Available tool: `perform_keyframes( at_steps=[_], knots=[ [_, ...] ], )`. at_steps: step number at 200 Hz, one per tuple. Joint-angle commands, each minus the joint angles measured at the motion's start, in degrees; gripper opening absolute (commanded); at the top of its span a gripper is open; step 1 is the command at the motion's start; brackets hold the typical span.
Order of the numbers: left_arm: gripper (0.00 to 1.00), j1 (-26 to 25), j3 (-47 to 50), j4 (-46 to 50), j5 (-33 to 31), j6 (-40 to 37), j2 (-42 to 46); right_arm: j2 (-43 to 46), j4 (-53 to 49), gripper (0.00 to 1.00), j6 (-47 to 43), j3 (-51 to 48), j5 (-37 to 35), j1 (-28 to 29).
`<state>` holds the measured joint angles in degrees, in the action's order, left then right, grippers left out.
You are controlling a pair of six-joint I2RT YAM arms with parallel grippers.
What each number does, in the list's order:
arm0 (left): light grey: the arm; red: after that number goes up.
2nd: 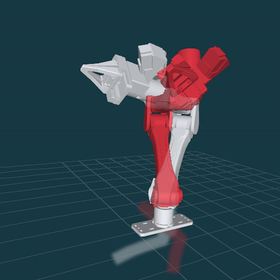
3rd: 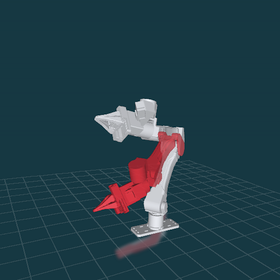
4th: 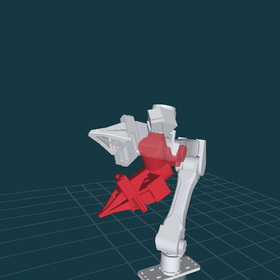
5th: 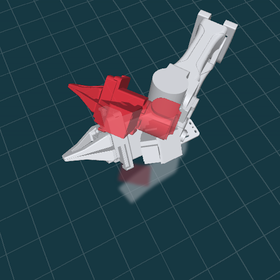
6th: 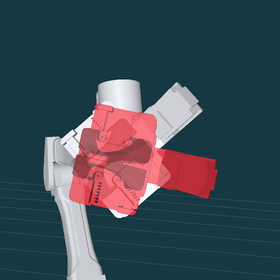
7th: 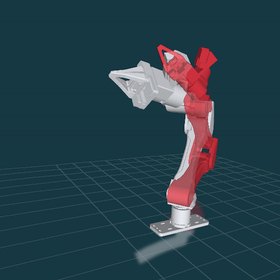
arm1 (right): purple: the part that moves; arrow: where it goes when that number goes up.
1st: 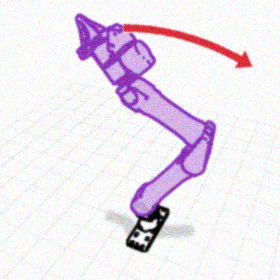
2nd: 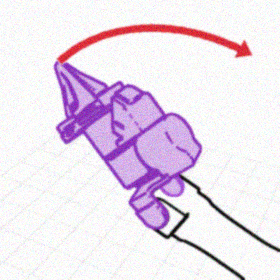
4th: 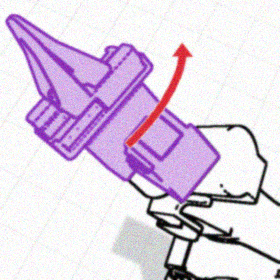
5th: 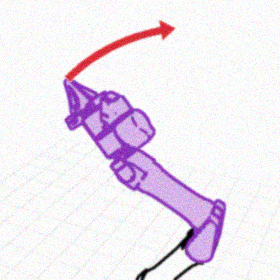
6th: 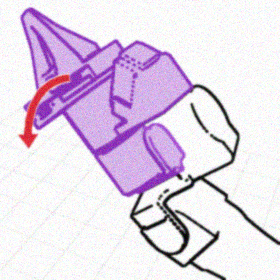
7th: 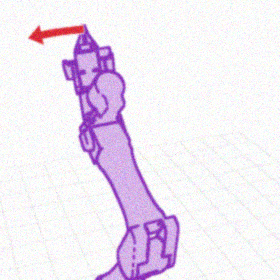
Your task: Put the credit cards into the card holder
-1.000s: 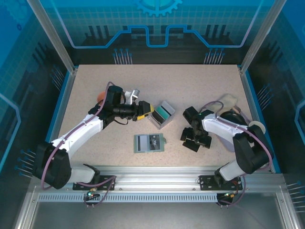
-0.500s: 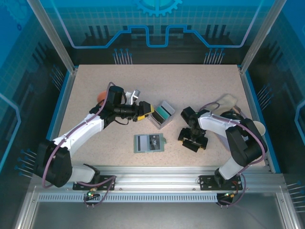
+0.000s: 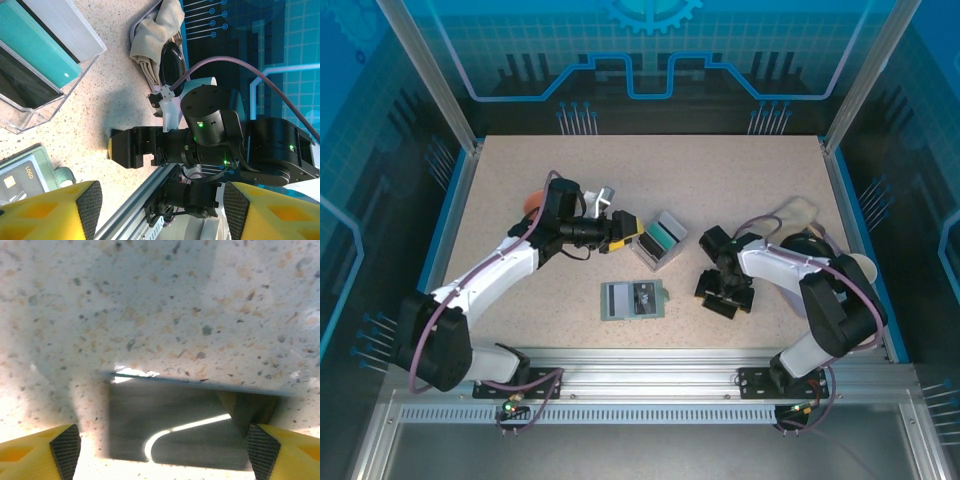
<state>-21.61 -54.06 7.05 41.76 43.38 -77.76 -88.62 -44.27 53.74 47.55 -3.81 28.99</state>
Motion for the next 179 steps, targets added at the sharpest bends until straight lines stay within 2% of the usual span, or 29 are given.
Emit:
perform_keyframes(
  at_steps=[1, 28, 47, 64, 83, 92, 108, 149, 179],
  knots=[
    [0.69, -0.28, -1.85, 0.20, 1.05, -0.31, -0.29, 2.60, -0.12, 0.89, -4.42, -0.50, 1.04, 0.71],
    [0.69, -0.28, -1.84, -0.09, 1.26, 0.02, -0.64, 3.25, -2.14, 0.89, -6.39, 0.60, 1.06, 0.69],
    [0.69, -0.28, -1.84, -0.17, 1.38, 0.13, -0.58, 4.01, -5.66, 0.93, -5.21, 1.66, -1.99, 0.29],
    [0.69, -0.28, -2.10, 0.19, 1.39, -0.12, -0.38, 6.12, -11.98, 1.00, 2.47, 1.29, -8.59, -2.45],
    [0.69, -0.27, -2.14, 0.56, 1.17, -0.58, -0.01, 11.85, -8.04, 1.00, 5.81, -4.65, -4.55, -8.85],
    [0.69, -0.28, -1.93, 0.29, 1.12, -0.57, 0.06, 14.08, -3.11, 1.00, 5.62, -8.04, -0.73, -11.55],
    [0.69, -0.23, -2.01, 0.30, 1.46, -0.57, -0.42, 14.86, 0.66, 0.99, 5.51, -9.97, 2.07, -13.73],
    [0.69, -0.28, -2.30, 0.56, 1.48, -0.64, -0.39, 5.17, 1.02, 0.97, 2.23, -6.41, 3.92, -12.96],
    [0.69, -0.27, -2.10, 0.49, 1.06, -0.55, 0.24, 0.78, 6.69, 0.97, 4.42, -5.87, 8.16, -7.15]
  ],
)
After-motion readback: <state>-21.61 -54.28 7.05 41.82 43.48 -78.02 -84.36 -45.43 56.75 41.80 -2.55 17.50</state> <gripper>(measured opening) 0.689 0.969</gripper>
